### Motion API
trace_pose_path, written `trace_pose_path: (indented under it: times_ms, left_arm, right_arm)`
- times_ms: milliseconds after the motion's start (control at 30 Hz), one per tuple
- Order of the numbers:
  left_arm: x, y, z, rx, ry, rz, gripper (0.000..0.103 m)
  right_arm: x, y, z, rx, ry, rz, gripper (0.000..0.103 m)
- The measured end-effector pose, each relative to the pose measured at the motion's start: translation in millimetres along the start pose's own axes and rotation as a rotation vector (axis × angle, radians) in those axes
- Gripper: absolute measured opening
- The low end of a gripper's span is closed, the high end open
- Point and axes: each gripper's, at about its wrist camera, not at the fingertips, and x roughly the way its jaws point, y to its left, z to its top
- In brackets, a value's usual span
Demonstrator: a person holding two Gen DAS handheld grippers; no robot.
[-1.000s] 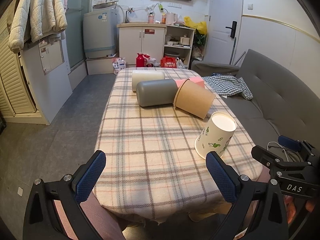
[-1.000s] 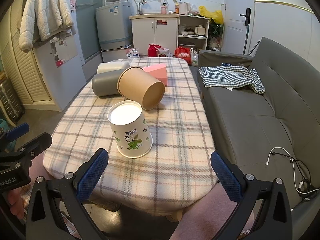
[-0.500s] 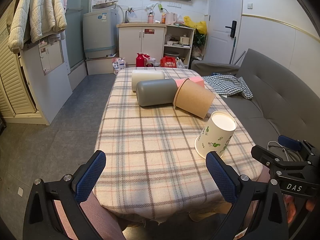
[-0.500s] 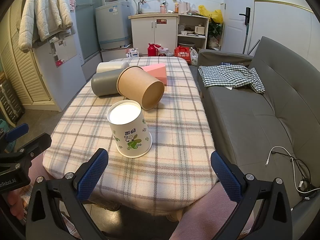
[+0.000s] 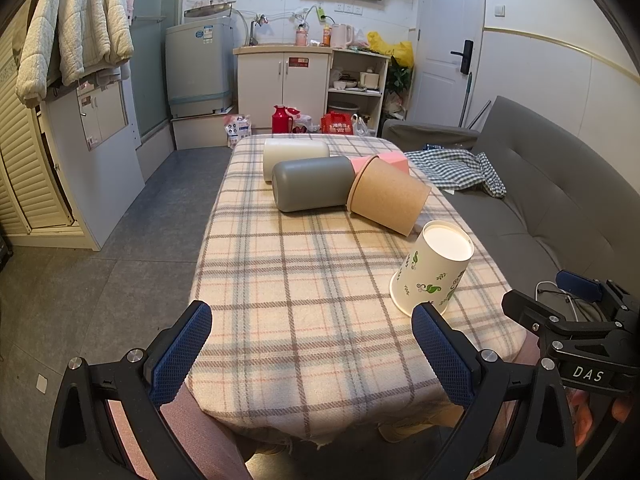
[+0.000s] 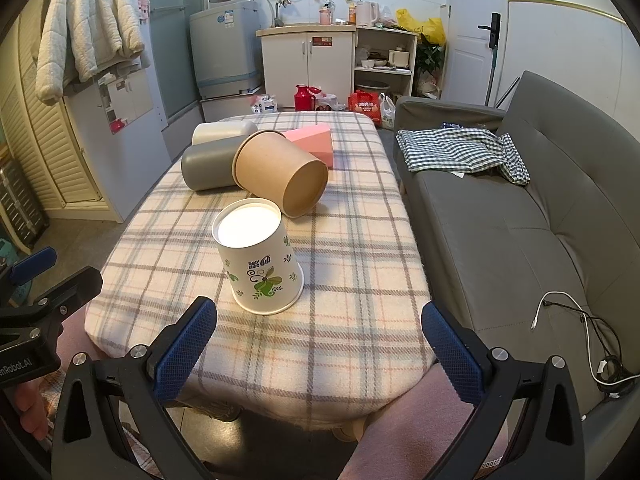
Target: Flip cup upside down
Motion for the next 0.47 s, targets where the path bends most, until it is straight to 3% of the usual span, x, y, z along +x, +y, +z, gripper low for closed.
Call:
trace_pose_path:
  times_ms: [467]
  left_arm:
    - [-2.4, 1.0, -1.7, 0.009, -0.004, 0.008, 0.103]
  right_arm:
    - [0.2, -0.7, -0.1, 0.001, 0.001, -0.001, 0.103]
